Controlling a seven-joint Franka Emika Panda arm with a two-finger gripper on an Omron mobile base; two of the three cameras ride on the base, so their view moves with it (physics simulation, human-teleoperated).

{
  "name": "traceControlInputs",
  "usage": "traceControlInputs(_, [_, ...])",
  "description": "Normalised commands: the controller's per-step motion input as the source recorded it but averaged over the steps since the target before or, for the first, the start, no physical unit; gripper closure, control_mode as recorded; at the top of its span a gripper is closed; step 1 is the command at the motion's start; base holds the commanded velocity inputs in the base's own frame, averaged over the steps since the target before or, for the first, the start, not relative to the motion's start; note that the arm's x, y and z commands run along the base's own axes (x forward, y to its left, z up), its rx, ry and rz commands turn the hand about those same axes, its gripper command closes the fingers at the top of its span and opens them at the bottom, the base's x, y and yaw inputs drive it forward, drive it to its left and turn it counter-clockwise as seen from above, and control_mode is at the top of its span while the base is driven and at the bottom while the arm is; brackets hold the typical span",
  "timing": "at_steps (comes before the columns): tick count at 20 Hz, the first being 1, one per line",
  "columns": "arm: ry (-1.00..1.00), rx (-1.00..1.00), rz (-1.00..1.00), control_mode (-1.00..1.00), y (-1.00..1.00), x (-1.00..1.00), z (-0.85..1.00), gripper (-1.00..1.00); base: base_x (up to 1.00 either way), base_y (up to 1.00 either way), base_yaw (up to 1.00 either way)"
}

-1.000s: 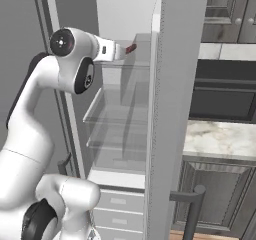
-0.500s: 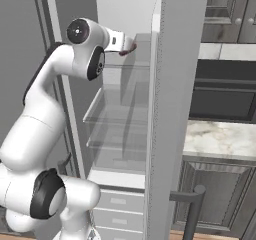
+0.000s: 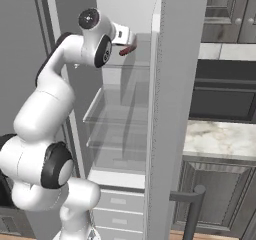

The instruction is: Retrieve the sausage and cheese from the fridge and place them on the cutting board on the counter.

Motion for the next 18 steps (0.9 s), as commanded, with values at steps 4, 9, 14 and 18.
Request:
traceControlInputs(4, [0.08,0.0,0.04,-1.0,0.0,0.39,-0.05,-1.0,0.0,0.0,0.0])
traceControlInputs(9, [0.01,0.0,0.06,-1.0,0.0,0.13,-0.35,-1.0,0.0,0.0,0.0])
traceControlInputs(14, [0.0,0.0,0.05,-1.0,0.0,0.01,-0.43,-1.0,0.0,0.0,0.0])
traceControlInputs(18, [0.02,0.0,0.01,-1.0,0.0,0.58,-0.05,-1.0,0.0,0.0,0.0])
